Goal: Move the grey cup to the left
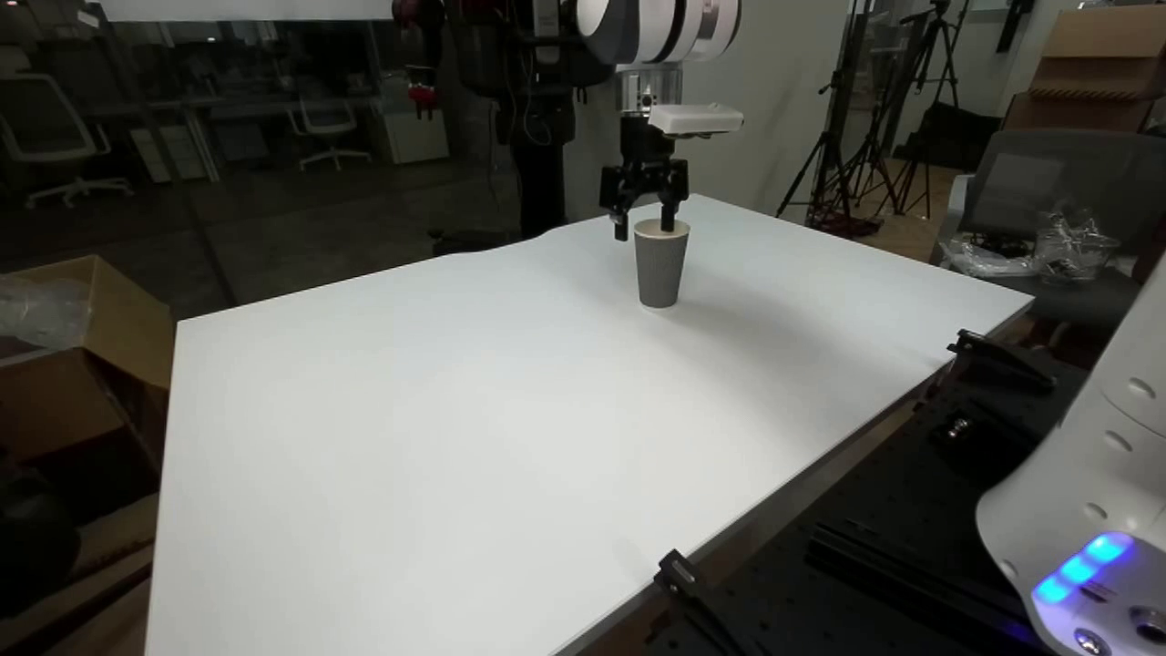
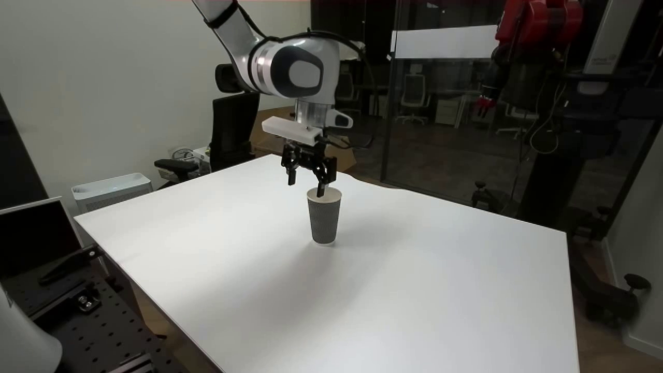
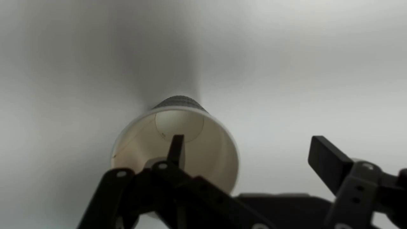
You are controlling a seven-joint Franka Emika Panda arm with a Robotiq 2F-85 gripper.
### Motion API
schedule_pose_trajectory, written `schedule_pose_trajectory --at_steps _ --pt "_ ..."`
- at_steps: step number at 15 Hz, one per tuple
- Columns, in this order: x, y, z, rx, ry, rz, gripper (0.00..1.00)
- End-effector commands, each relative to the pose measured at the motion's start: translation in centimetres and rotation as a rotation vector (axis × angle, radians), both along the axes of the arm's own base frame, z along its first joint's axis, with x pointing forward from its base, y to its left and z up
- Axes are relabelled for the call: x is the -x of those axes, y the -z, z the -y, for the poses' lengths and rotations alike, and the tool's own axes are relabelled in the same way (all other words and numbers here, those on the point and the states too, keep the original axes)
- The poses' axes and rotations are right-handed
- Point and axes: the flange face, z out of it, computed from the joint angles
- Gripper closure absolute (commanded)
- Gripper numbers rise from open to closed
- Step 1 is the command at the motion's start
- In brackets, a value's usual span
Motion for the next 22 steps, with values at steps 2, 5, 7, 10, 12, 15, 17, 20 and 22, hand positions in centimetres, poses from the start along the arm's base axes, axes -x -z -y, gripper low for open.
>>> schedule_pose_trajectory --at_steps 2,5,7,10,12,15,17,20,22 --pt "-0.6 0.5 1.0 -0.017 -0.032 0.000 0.00" --pt "-1.0 1.1 1.9 -0.022 -0.048 -0.003 0.25" --pt "-1.2 1.3 2.5 -0.021 -0.066 -0.003 0.33" --pt "-1.7 1.6 3.2 -0.025 -0.075 -0.005 0.55" --pt "-1.9 1.7 3.5 -0.027 -0.081 -0.005 0.69" --pt "-2.2 1.8 3.7 -0.025 -0.081 -0.004 0.89" --pt "-2.4 1.6 3.6 -0.023 -0.082 -0.002 0.99" --pt "-2.8 1.0 3.4 -0.011 -0.091 0.003 0.99" --pt "-3.0 0.7 3.3 -0.012 -0.094 0.003 1.00"
